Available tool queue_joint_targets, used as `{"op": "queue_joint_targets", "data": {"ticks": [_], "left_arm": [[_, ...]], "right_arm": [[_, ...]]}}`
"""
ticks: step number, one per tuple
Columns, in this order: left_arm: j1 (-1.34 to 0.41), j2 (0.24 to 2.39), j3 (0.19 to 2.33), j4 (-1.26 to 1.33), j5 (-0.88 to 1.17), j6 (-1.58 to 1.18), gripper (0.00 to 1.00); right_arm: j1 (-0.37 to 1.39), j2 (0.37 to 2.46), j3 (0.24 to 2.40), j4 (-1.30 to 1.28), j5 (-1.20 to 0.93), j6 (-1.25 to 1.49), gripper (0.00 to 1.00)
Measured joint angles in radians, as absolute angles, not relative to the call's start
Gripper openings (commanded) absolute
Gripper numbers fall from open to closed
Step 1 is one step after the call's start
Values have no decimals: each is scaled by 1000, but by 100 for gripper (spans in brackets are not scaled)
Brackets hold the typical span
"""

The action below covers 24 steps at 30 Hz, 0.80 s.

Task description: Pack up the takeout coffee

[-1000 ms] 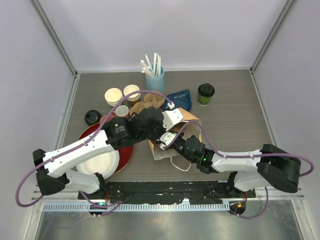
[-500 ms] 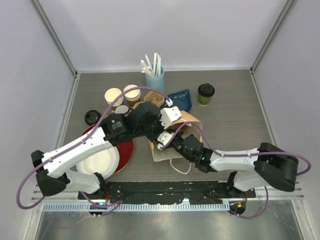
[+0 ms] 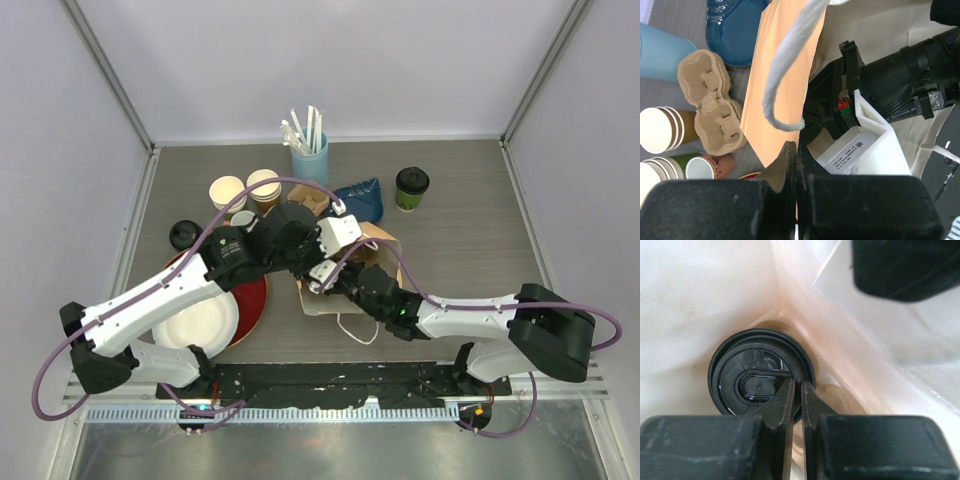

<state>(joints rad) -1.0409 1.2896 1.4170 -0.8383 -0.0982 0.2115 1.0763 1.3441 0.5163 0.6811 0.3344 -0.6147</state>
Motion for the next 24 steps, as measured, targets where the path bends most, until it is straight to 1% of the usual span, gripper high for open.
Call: {"op": "queue_joint_targets", "data": {"ticks": [9,12,16,19,24], "left_arm": [[-1062,1254,1362,-802,-147,274,0],[-1067,1251,1358,-797,-186,290,0],[-1083,1244,1349,-776,-223,297,0],[-1098,1227,1339,-783,-218,296,0],[-1121,1210,1322,-787,-209,307,0]], "right_arm": [[1089,1368,531,618,340,-556,1],[1090,1378,560,557,345,-504,1],[1092,1343,573,442,366,-410,1],[1078,1313,573,392,402,-322,1],[1073,1299,588,346,404,-227,1]]}}
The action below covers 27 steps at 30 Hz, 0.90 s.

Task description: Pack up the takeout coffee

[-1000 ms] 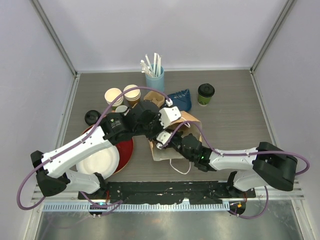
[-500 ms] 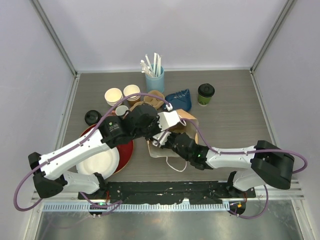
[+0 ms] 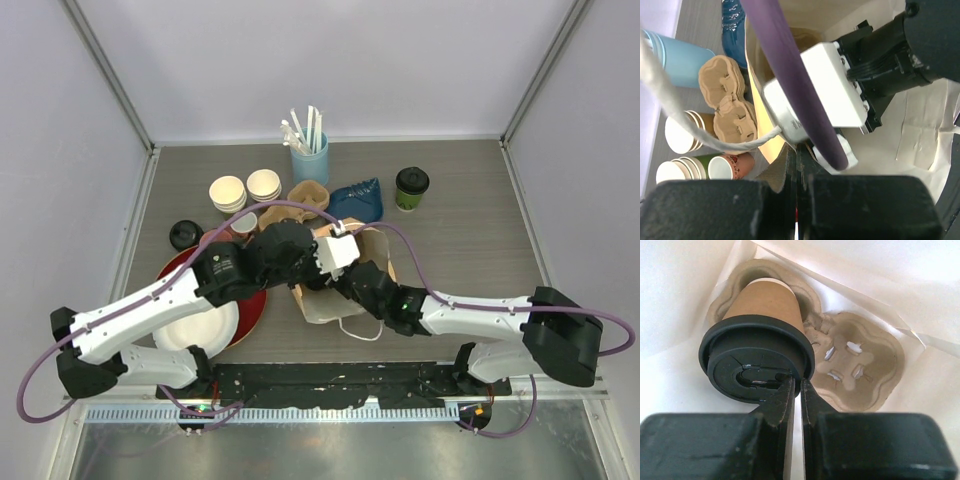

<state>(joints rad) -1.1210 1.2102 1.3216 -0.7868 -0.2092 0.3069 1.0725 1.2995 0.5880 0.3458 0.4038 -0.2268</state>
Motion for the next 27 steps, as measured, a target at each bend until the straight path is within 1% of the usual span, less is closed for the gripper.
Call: {"op": "queue_joint_targets", "data": {"ticks": [4,9,16,20,27], "left_arm": [[-1129,1175,1280,-772,-204,344,0],[-1154,1128,1218,-744,-178,386,0],[-1154,1113,1198,-723,-161,415,0],[-1151,1095,1174,-706,-165,440,0],[-1152,1080,1157,-695,-154,463,0]], "right_arm": [[1072,1270,595,299,391,-155,1],[1069,1234,596,302,352,-72,1],[1069,1254,602,334,336,0,1],[1071,1295,646,326,340,35,1],[1079,1303,664,321,397,122,1]]}}
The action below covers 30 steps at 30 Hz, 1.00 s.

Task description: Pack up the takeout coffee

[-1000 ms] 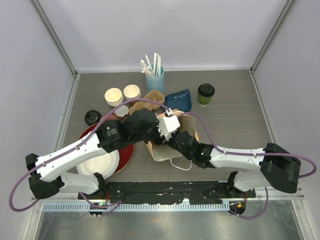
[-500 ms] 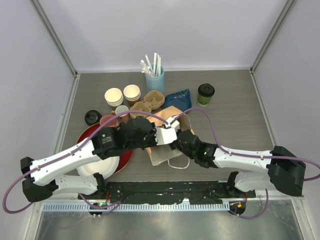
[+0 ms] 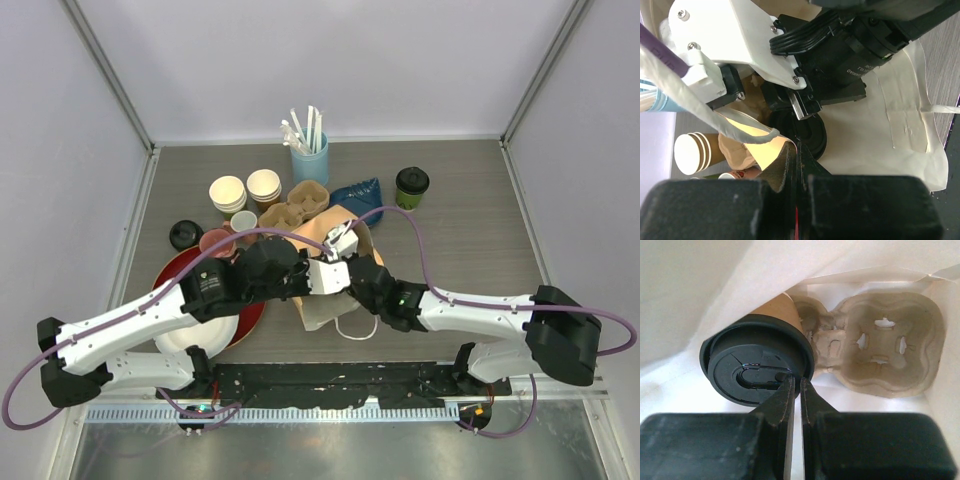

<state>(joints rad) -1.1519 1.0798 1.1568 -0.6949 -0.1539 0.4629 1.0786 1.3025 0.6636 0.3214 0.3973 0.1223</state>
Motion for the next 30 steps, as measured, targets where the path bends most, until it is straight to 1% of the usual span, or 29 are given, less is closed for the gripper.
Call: {"op": "queue_joint_targets", "data": {"ticks": [8,13,17,24,30], "left_arm": [[-1153,1080,1155,-679,-144,473,0],[-1153,1077,1155,-659,-114,478,0],[-1153,1075,1155,-654,-81,480,0],[-1156,1075,1155,-665,-66,484,0],[-1156,1068,1149,-666,-59,526,0]], "right_arm": [[1129,1298,709,249,500,163,1],[1147,1205,708,136,577,170,1],[1179,1144,708,99,642,162,1],[1257,1201,724,61,760,152,1],[1275,1229,743,1,794,149,1]]}}
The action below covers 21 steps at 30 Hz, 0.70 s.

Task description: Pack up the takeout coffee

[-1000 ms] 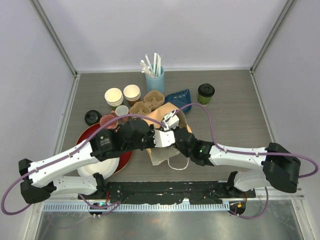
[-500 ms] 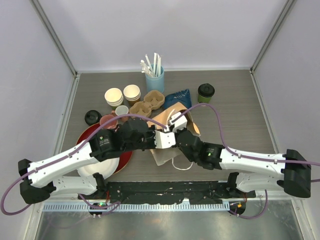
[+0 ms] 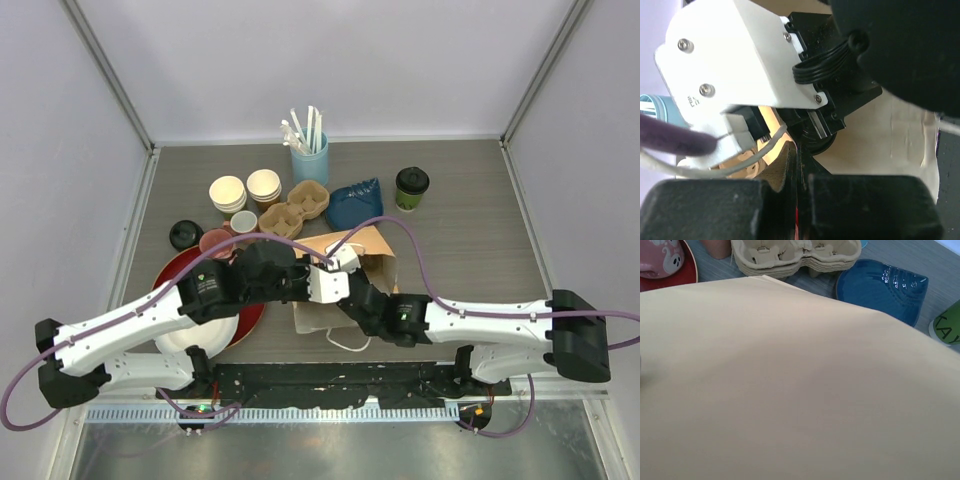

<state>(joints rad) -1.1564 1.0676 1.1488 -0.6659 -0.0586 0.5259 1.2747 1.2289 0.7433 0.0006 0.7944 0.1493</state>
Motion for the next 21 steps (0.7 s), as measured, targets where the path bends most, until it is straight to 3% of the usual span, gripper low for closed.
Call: {"op": "queue_joint_targets", "data": {"ticks": [21], "left_arm": [[-1143,1002,1087,-663,-64,559,0]], "right_arm": [[1272,1390,814,60,831,50,1]]}}
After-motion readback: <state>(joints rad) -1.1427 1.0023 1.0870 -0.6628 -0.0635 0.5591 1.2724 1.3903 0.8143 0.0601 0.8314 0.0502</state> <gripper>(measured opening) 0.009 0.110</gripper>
